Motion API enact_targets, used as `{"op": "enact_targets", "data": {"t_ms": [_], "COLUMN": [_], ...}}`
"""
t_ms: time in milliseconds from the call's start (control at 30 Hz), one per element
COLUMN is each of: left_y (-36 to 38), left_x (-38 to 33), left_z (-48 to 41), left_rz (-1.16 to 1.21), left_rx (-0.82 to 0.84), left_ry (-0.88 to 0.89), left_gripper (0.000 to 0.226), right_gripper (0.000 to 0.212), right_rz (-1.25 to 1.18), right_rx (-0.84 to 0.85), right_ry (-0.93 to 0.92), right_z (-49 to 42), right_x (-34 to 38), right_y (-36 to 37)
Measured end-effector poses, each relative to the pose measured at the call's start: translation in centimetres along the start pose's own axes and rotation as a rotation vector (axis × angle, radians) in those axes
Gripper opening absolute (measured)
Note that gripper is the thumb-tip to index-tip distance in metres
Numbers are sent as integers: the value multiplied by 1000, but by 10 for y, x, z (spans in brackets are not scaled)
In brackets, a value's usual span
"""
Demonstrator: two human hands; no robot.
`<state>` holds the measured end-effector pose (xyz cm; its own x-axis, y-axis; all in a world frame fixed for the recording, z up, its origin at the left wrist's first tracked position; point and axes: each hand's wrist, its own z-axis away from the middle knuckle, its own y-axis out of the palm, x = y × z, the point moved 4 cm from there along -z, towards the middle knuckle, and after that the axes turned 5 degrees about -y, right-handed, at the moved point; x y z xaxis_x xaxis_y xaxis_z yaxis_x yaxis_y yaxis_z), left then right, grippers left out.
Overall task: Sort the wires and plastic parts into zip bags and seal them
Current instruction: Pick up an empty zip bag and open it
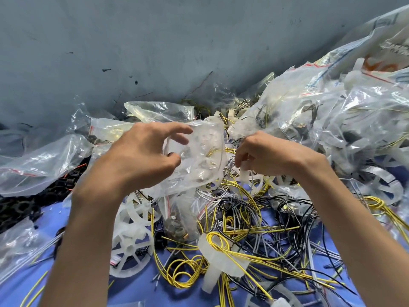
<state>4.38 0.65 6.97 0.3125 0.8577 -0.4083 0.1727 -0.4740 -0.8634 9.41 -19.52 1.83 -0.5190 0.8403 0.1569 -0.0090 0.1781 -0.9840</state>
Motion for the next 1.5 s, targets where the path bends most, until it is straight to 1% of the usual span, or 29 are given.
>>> {"op": "enact_targets", "data": {"t_ms": [67,133,200,267,400,433,500,633,700,800,1033,1200,1267,1333,1433,1500], "left_y": [0,0,0,0,3,3,5,6,6,8,6,6,5,5,4,5], "left_x": [0,0,0,-1,-2,-3,-4,-4,-5,-5,-2,1,1,1,0,0], "left_z": [0,1,1,1,1,1,1,1,0,0,0,-2,-2,-2,-2,-2], "left_rz": [8,9,7,3,13,10,7,11,1,-1,6,18,12,5,11,8], "left_rx": [4,9,10,13,30,30,28,27,26,38,28,24,16,15,15,12], "left_ry": [-1,-2,-7,-7,-4,-3,-2,-5,-5,-3,-6,-16,-12,-5,-5,-8], "left_gripper": [54,54,53,54,54,54,54,54,54,54,53,53,53,53,52,52], "right_gripper": [18,29,38,39,17,14,15,27,25,19,20,7,17,29,44,47], "right_rz": [-5,5,29,38,-25,-34,-36,-26,-31,6,-43,-77,-87,-123,-149,-154], "right_rx": [75,177,243,267,165,147,124,116,112,44,-238,-492,-559,-590,-496,-454], "right_ry": [23,68,111,123,82,74,66,46,32,6,-61,-96,-47,45,166,204], "right_z": [-1,-1,1,2,0,0,-1,-4,-5,-5,0,10,14,19,24,25], "right_x": [1,-2,-6,-7,-5,-4,-2,0,1,1,-1,0,-2,-7,-14,-14], "right_y": [6,14,18,19,14,13,13,18,19,17,-13,-40,-48,-55,-58,-58]}}
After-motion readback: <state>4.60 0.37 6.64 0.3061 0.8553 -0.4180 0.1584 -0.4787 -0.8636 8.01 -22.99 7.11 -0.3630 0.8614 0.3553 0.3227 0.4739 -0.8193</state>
